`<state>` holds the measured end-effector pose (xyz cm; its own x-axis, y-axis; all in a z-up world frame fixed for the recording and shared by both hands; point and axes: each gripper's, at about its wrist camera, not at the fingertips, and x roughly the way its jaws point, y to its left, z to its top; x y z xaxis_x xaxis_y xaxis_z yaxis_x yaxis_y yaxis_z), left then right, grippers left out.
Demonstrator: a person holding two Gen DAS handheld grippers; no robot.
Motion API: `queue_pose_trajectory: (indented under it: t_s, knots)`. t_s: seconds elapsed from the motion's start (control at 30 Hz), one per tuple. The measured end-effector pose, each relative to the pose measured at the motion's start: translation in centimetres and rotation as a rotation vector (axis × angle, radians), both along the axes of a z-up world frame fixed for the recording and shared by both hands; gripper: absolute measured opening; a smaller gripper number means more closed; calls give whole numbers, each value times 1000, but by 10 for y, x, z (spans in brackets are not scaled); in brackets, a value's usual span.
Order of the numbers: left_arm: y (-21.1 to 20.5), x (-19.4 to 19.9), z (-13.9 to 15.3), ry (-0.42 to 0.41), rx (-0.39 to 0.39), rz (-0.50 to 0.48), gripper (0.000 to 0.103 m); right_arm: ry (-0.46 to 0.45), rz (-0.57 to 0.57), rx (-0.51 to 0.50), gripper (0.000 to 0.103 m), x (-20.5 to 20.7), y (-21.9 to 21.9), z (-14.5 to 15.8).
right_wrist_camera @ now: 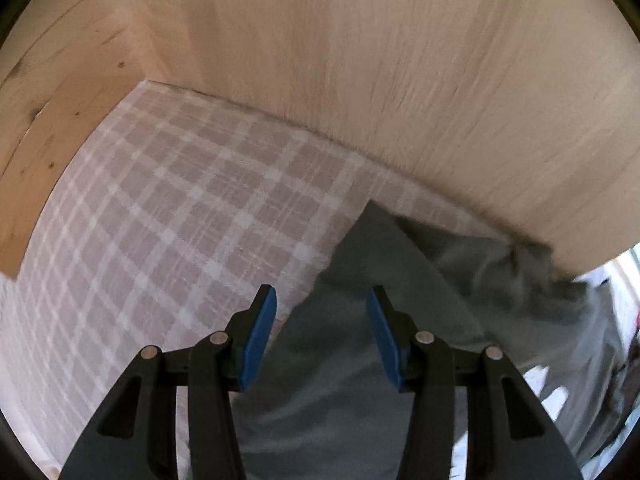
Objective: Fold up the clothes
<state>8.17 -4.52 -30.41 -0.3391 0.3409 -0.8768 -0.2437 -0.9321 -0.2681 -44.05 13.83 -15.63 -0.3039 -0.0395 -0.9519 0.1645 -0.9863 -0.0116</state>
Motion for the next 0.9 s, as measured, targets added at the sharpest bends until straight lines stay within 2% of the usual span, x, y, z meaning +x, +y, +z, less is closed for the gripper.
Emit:
queue_pose_trajectory:
  t_s: [0.1,0.3,0.33,0.4,0.5,0.6,0.73,0.9]
  knots:
    - [-3,-1,2,5,20,0,4,-54,-49,50,47,-6,-2,-13]
    - [-9,-4,6,17,58,1,4,-63,-63,31,46,-9,-1,-18]
    - [-8,-3,9,22,63,8,4,-58,-54,33,43,-9,-1,-18]
    - [-6,-1,15,31,72,21,4,-51,-29,46,17,-8,2,-16]
    - [-2,1,24,46,85,41,4,-66,-36,-39,7,-8,18,-11]
    - [1,3,33,61,100,62,4,-37,-39,-132,6,-1,37,2]
    - [28,13,50,85,109,58,4,17,-34,-239,6,14,67,25]
    - [77,24,68,108,81,0,4,60,-46,-303,6,35,115,43]
